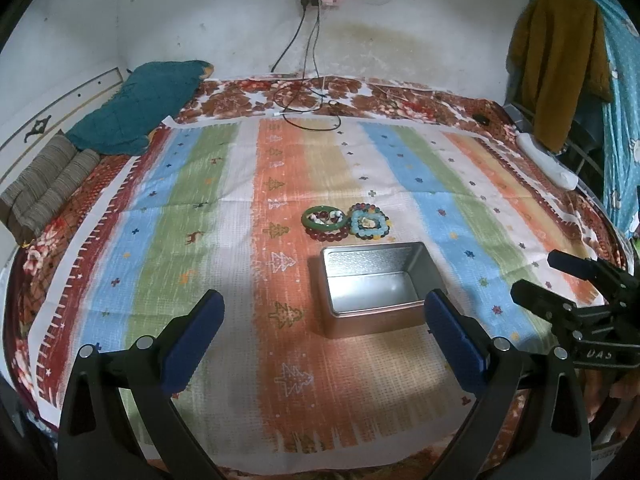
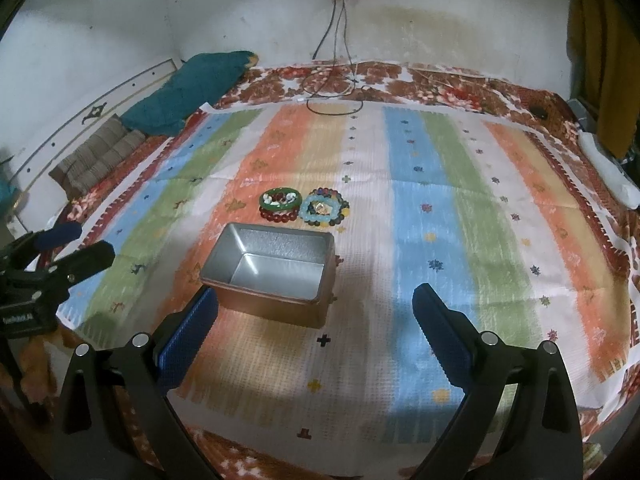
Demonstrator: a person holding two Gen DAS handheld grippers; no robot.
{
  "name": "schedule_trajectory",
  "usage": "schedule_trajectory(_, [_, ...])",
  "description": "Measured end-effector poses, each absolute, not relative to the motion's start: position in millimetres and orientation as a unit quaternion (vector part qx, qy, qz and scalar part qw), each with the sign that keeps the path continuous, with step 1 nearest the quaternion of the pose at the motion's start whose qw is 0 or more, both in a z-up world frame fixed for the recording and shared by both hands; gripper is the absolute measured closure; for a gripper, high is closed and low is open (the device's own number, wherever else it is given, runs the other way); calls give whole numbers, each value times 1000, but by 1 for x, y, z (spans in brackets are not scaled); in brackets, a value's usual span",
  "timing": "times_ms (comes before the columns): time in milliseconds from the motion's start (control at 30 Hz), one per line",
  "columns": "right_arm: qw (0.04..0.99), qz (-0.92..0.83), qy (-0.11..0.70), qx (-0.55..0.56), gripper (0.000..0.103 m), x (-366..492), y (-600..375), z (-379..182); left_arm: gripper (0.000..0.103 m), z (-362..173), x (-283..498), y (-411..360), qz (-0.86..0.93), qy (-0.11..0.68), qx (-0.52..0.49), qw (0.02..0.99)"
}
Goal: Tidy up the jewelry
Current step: 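Move both tools toward the green bangle and the beaded bracelets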
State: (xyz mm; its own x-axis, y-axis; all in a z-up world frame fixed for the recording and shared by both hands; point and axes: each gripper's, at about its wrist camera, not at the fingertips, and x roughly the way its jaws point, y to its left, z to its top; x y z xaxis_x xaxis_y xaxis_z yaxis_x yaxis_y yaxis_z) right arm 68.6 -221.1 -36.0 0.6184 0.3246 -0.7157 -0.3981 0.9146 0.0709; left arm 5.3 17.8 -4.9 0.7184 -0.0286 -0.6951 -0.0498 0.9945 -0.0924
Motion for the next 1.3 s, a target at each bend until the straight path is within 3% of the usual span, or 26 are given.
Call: schedule_trajectory(1300, [878, 192, 435, -55, 4, 129, -205, -42, 6, -9, 77, 26, 59, 414, -34, 908])
